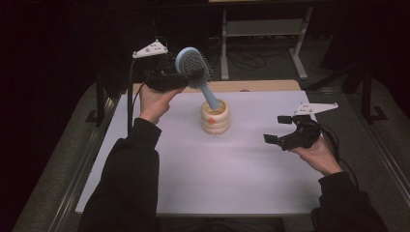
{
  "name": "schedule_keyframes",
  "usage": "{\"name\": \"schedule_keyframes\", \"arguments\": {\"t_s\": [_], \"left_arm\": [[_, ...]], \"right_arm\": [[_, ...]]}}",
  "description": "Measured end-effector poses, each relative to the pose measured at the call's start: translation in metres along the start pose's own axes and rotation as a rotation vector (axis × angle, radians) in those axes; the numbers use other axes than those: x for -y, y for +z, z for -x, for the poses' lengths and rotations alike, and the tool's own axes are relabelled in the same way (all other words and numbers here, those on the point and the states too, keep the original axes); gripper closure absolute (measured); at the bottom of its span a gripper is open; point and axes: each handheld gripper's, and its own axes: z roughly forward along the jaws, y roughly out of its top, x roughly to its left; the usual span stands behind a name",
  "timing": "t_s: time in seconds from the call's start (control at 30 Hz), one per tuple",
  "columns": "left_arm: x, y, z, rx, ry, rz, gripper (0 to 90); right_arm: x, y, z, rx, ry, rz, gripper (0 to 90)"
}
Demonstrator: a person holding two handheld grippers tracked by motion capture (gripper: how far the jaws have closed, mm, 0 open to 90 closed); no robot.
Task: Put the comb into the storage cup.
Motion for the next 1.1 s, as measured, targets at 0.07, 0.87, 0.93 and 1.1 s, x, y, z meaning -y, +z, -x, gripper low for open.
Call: {"name": "schedule_keyframes", "arguments": {"t_s": [0.07,0.87,0.93,1.1], "left_arm": [[-0.001,0.002,-0.001,-0.001,0.000,0.002,52.9],[-0.007,0.024,-0.029,-0.049,-0.022,-0.010,52.9],[-0.005,0.027,-0.032,-0.060,-0.022,-0.019,52.8],[-0.002,0.030,-0.037,-0.065,-0.035,-0.022,52.8]], "right_arm": [[0.002,-0.001,0.000,-0.002,0.011,0.004,0.0],[0.050,-0.025,0.004,0.078,0.044,0.048,0.0],[0.054,-0.027,0.004,0.095,0.038,0.053,0.0],[0.059,-0.029,0.004,0.099,0.041,0.055,0.0]]}}
